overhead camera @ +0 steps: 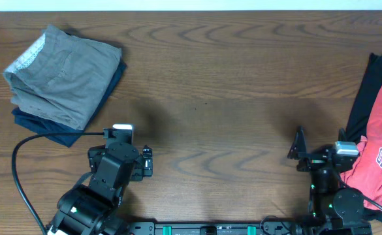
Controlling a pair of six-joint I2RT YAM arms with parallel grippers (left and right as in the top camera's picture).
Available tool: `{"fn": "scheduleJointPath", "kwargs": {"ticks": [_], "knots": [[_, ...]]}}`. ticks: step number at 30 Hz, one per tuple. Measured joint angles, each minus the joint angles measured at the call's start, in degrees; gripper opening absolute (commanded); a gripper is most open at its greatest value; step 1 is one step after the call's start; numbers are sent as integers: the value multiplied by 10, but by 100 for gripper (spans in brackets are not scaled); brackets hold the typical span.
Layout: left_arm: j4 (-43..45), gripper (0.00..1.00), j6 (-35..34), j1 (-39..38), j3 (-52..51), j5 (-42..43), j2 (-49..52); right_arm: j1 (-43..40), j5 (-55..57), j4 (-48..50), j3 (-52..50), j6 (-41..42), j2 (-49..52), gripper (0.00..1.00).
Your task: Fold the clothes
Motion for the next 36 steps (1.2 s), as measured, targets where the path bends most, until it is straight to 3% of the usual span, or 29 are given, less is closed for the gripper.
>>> {"fn": "scheduleJointPath", "kwargs": {"ticks": [5, 9, 36], "knots": [[0, 98, 0, 0, 0, 0, 0, 0, -5, 82, -69, -28, -1, 99], [0, 98, 0, 0, 0, 0, 0, 0, -8, 45, -89, -35, 0, 99], [0, 98, 0, 0, 0, 0, 0, 0, -22, 44, -89, -43, 0, 99]]}}
